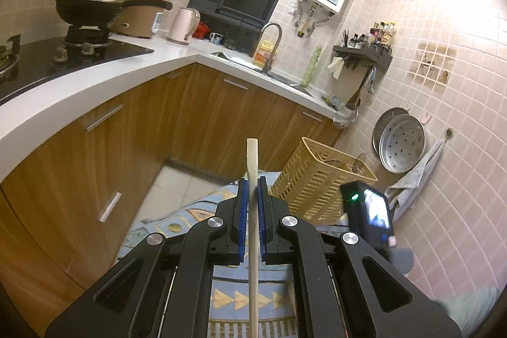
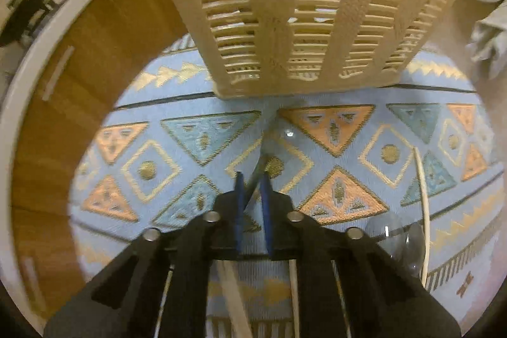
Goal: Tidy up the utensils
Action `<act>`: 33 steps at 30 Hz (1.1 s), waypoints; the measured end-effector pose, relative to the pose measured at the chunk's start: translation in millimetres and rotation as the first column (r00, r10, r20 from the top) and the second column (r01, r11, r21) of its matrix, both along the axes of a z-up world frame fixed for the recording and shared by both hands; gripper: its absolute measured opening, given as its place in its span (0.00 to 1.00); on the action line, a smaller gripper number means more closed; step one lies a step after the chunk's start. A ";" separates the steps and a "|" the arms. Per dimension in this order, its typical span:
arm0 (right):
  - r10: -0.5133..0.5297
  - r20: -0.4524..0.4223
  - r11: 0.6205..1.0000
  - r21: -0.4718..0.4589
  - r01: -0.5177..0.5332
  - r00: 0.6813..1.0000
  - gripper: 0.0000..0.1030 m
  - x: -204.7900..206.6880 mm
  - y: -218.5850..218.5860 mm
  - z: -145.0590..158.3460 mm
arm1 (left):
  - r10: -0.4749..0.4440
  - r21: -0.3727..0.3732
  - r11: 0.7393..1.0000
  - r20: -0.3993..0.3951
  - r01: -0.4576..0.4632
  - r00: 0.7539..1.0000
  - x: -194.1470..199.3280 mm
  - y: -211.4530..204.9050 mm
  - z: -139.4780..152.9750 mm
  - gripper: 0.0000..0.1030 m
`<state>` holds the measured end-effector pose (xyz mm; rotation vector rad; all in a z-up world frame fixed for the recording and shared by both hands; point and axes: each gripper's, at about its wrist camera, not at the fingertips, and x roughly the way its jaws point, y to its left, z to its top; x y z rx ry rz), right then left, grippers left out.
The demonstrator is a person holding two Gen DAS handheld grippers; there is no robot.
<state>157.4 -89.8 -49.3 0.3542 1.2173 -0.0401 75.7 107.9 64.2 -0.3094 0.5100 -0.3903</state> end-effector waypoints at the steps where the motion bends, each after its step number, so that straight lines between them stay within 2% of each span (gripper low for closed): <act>1: 0.007 -0.012 1.000 0.020 -0.007 1.000 0.02 -1.6 -10.4 0.8 | -0.003 0.003 1.000 -0.004 0.003 1.000 0.6 -1.9 -0.7 0.04; 8: 0.044 -0.029 0.987 0.159 -0.039 0.999 0.02 -14.0 -66.3 3.4 | -0.029 0.029 0.999 -0.023 0.029 0.999 3.7 -17.4 -4.5 0.04; 11: 0.076 -0.005 0.979 0.191 -0.074 0.997 0.02 -23.1 -79.8 10.2 | -0.038 0.040 0.998 -0.026 0.039 0.999 5.3 -24.2 -5.5 0.04; 15: 0.152 -0.024 0.983 0.106 -0.148 0.988 0.02 -15.4 -80.2 17.7 | -0.052 0.057 0.997 -0.034 0.054 0.998 7.7 -35.7 -5.4 0.04; 17: 0.250 -0.063 0.967 0.059 -0.246 0.966 0.02 -6.3 -68.5 15.6 | -0.058 0.063 0.996 -0.034 0.060 0.998 8.9 -40.5 -5.3 0.04; 19: 0.285 -0.094 0.958 0.018 -0.285 0.954 0.02 -4.3 -63.2 7.7 | -0.065 0.066 0.996 -0.035 0.068 0.997 9.6 -44.8 -5.4 0.04; 26: 0.334 -0.100 0.939 -0.051 -0.340 0.937 0.02 -1.0 -48.8 6.2 | -0.080 0.087 0.993 -0.050 0.084 0.996 11.8 -55.1 -10.7 0.04; 33: 0.323 -0.148 0.943 -0.031 -0.330 0.935 0.03 11.6 -39.0 -7.7 | -0.076 0.087 0.993 -0.069 0.082 0.995 16.1 -56.6 -14.2 0.04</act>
